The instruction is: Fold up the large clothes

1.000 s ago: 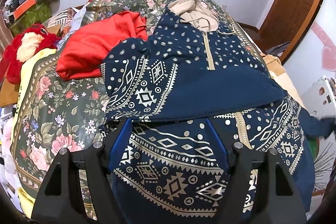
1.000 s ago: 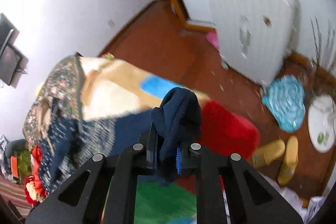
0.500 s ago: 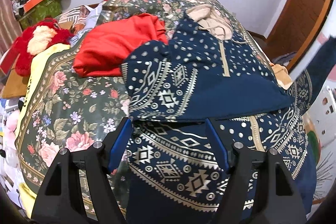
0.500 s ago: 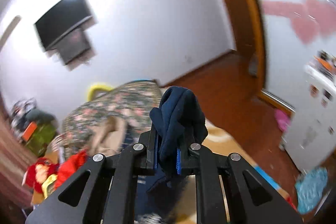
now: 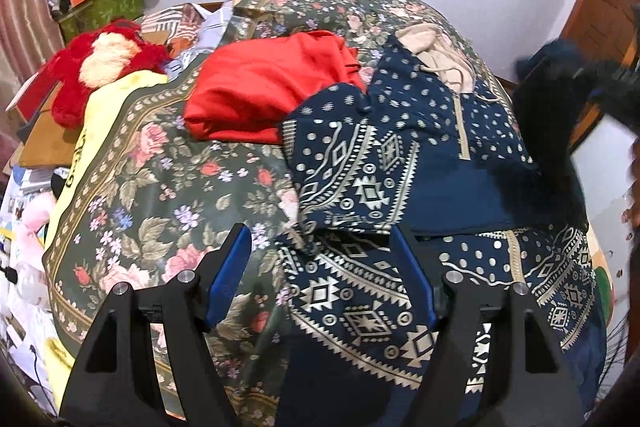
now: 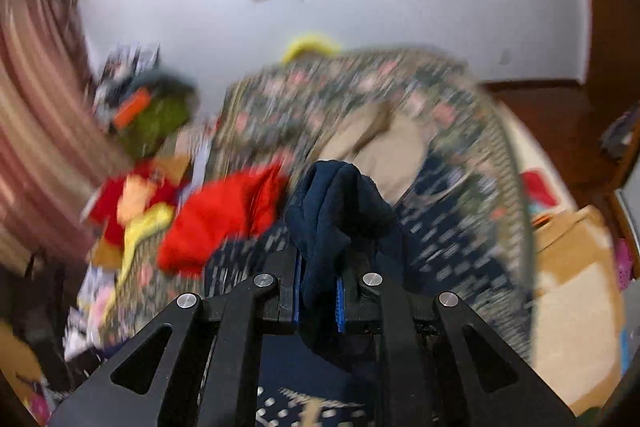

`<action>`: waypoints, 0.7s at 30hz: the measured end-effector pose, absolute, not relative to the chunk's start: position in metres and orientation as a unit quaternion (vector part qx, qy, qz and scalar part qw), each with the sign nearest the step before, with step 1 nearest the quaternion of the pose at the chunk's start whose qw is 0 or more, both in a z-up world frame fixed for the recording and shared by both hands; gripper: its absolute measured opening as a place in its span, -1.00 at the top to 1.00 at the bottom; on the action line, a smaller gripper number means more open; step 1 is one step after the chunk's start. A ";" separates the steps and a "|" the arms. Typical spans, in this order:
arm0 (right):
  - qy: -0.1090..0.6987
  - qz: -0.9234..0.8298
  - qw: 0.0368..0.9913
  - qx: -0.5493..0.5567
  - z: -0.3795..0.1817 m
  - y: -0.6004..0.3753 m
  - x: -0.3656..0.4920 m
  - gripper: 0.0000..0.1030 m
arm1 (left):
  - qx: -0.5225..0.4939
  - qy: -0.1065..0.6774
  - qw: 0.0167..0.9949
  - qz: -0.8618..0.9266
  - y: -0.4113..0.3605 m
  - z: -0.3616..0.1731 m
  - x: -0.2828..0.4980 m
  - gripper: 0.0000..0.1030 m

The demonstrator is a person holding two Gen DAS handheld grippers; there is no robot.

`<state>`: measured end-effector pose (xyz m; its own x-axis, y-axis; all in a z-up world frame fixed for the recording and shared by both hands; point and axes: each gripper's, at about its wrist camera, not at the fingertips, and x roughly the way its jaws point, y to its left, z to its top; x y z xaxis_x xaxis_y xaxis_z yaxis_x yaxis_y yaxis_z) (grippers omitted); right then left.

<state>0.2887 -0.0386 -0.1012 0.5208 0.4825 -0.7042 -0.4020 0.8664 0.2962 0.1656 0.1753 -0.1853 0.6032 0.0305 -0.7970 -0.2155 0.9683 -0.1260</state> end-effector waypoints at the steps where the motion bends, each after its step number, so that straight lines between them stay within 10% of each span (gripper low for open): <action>1: 0.434 0.259 0.862 0.037 -0.113 -0.033 0.287 0.79 | -0.108 0.440 0.888 0.071 0.178 -0.186 0.164 -0.37; 10: 0.587 0.269 0.763 0.005 -0.182 -0.007 0.294 0.63 | -0.136 0.444 0.881 0.084 0.196 -0.192 0.152 -0.37; 12: 0.605 0.288 0.742 0.006 -0.178 -0.007 0.288 0.27 | -0.137 0.446 0.881 0.082 0.194 -0.192 0.154 -0.37; 21: 0.514 0.279 0.811 -0.027 -0.118 -0.054 0.260 -0.23 | -0.108 0.438 0.891 0.052 0.162 -0.173 0.171 -0.37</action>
